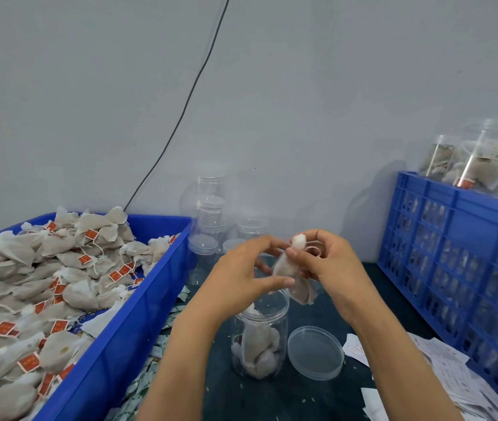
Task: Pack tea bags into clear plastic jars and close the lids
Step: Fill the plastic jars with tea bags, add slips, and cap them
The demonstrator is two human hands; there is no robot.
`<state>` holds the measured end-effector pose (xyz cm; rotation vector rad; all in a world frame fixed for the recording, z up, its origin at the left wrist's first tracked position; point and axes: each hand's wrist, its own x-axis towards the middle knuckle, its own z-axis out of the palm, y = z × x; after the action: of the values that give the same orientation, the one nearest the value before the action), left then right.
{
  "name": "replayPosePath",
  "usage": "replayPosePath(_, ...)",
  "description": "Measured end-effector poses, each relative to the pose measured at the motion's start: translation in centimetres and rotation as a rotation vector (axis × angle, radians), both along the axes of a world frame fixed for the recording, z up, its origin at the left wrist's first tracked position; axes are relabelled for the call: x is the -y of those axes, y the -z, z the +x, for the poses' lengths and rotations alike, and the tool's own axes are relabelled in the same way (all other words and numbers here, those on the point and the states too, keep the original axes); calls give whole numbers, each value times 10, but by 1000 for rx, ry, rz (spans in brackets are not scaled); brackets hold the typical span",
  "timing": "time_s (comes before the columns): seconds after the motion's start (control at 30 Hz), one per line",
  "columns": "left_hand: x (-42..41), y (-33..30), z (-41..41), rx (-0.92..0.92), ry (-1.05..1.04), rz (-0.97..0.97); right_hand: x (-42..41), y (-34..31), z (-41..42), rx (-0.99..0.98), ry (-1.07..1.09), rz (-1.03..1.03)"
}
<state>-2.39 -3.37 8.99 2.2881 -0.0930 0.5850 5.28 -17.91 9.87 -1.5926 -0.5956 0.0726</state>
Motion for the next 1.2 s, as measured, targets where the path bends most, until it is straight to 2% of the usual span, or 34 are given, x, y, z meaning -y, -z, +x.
replayPosePath(0.13,1,0,2,114,-159,-2,-5,0,-6,36,-29,61)
replayPosePath(0.3,-10,4,-1,-50,-393,313,0,-5,-1,70,32,224)
replayPosePath(0.4,-7,9,1,-109,-403,427,1,-7,-4,68,-37,309)
replayPosePath(0.57,-2,12,6,-158,-369,542,-5,-3,-10,22,-112,301)
replayPosePath(0.8,-14,8,2,-35,-498,377,-20,2,-18,-119,-276,326)
replayPosePath(0.87,-21,6,-2,-18,-493,321,-26,5,-20,-213,-308,248)
replayPosePath(0.93,-26,6,-5,-24,-445,276,-30,12,-20,-183,-249,24)
replayPosePath(1.03,-30,8,-7,-71,-365,242,-32,17,-19,164,-83,-282)
replayPosePath(1.2,-32,8,-7,-139,-266,280,-30,13,-20,637,-46,-639)
